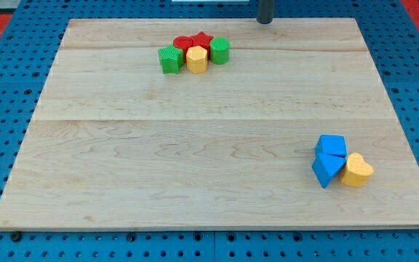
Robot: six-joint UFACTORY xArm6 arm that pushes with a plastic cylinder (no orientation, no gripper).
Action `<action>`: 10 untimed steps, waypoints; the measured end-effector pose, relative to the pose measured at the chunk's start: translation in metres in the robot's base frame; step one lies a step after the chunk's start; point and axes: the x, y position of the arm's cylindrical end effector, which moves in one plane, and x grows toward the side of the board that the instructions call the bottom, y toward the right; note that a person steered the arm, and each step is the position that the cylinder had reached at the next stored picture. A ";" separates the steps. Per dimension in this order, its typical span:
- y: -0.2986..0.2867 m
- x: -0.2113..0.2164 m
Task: Move the arm toward the down
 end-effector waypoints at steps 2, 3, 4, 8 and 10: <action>-0.006 0.000; -0.013 0.001; -0.016 0.001; -0.019 0.005; -0.010 0.090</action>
